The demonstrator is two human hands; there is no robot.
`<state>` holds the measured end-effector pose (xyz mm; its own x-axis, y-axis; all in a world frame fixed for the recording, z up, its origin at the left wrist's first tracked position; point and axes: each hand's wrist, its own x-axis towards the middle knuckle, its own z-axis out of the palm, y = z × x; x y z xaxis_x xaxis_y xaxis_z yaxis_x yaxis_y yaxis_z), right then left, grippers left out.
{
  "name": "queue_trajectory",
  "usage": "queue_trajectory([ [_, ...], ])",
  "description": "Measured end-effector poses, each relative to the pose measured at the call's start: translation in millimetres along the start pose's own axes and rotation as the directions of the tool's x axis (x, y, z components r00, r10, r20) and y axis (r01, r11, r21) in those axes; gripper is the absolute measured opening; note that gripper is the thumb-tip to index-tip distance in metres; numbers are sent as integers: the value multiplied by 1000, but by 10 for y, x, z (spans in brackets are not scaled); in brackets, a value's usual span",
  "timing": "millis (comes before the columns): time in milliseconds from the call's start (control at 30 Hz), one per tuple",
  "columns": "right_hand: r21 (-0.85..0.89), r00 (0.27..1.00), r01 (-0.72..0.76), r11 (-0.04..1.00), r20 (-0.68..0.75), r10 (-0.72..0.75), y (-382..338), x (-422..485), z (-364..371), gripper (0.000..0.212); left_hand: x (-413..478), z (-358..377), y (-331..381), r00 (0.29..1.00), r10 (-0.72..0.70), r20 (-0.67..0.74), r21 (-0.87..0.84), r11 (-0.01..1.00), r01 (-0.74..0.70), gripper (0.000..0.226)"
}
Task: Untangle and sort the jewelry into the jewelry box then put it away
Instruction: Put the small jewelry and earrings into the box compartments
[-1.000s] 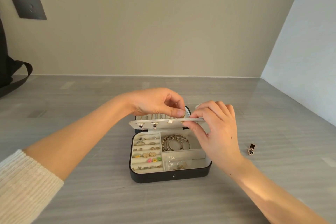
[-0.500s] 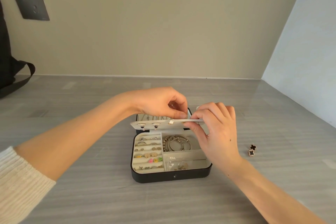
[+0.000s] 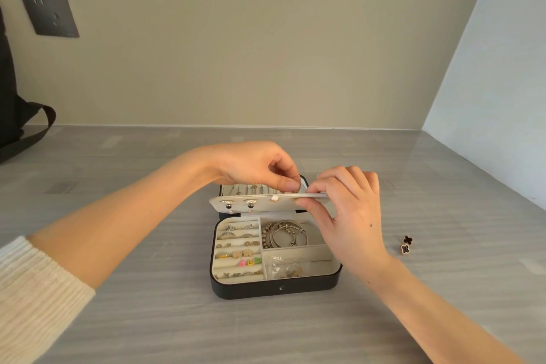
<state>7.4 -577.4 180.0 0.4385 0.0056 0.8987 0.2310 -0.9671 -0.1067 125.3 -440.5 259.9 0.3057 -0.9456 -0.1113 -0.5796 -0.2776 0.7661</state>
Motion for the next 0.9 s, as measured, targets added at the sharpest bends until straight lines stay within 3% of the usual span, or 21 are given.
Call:
queue_trajectory([
  [267,-29,999,32,999,-3,-32,0,2,4,24,5,26,64,999,-29,17,116,993,27,14],
  [367,-31,1000,6,1000,-4,-6,9,25,16,26,-44,16,70,998,-43,-45,140,989,49,9],
  [533,-36,999,-54,998,-10,54,27,55,19,26,-324,84,85,979,20,-204,-61,998,-33,36],
  [600,-44,998,-63,997,-2,63,16,52,14,26,-458,130,48,968,50,-245,-124,989,-82,33],
  [767,-13,996,-52,999,72,53,50,51,-200,33,-536,246,-66,871,58,-488,-71,992,-105,10],
  [833,-28,988,-138,990,62,140,177,-2,-370,30,-518,279,-76,819,86,-568,38,996,-79,6],
  [900,-196,946,-264,944,139,294,392,-82,-516,23,-493,290,-87,781,105,-616,127,991,-34,8],
])
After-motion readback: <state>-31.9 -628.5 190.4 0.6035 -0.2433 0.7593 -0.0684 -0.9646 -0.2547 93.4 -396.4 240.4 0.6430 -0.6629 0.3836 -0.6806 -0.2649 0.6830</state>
